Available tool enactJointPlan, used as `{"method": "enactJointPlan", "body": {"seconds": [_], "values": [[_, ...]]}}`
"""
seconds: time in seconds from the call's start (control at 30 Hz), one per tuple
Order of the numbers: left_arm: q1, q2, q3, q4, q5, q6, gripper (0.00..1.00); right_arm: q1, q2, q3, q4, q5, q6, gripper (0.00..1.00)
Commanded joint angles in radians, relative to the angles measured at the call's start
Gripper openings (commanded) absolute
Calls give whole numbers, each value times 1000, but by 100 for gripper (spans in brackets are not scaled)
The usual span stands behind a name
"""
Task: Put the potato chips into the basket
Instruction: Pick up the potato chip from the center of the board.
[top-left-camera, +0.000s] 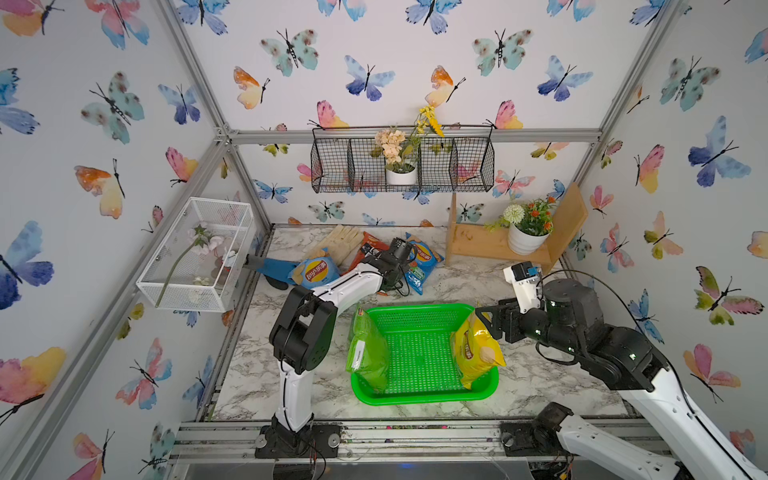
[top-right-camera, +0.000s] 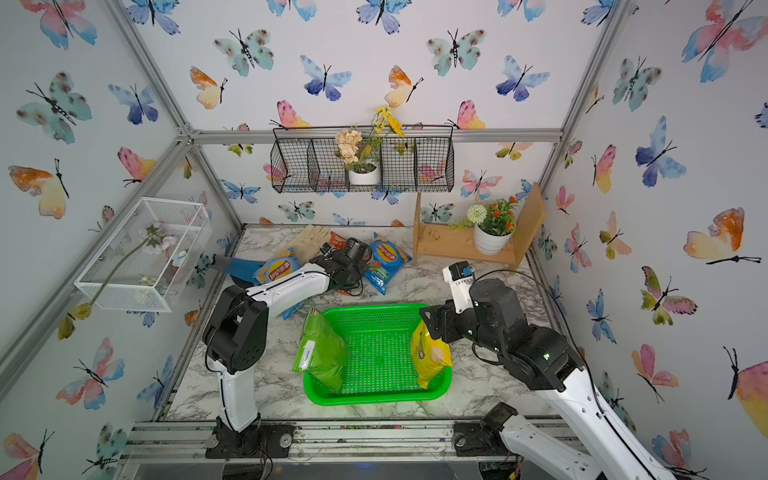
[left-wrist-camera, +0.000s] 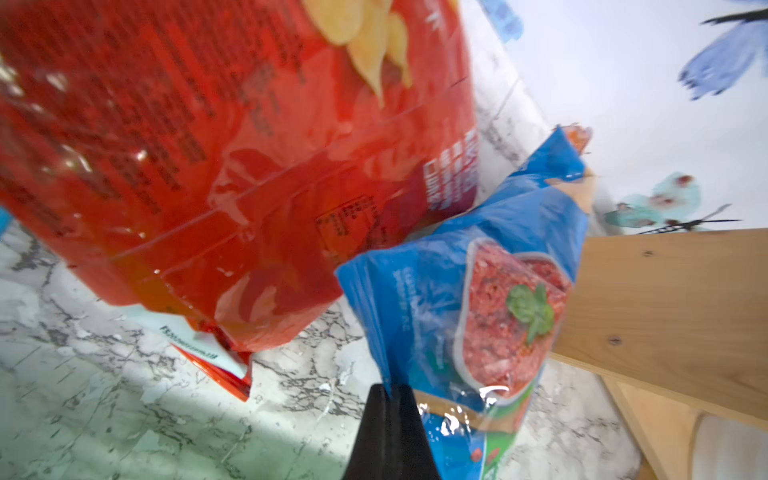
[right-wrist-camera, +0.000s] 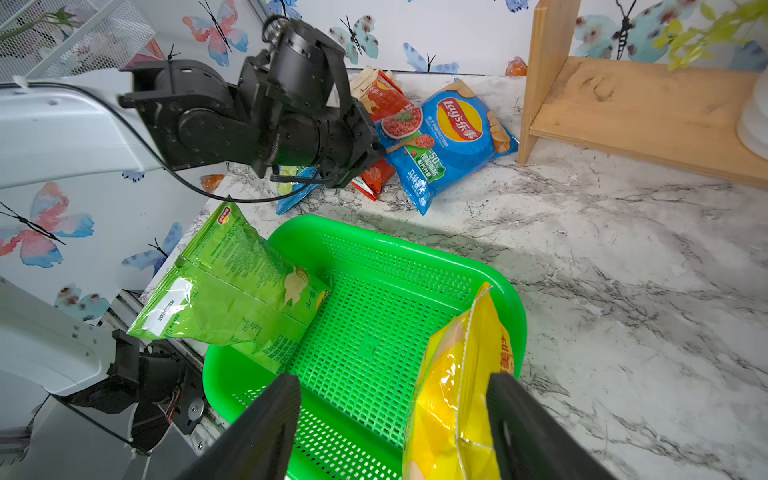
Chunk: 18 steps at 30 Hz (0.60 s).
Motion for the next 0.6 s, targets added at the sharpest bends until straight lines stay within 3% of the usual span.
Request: {"method": "enactJointPlan", "body": {"seconds": [0.0,0.57], "values": [[-24,-83,33,-3,-45,42,0,0,5,-1,2,-6,-9,76],[-62,-261,151,-111,15,264,0,0,29,-8,23,-23,-9,76]]}}
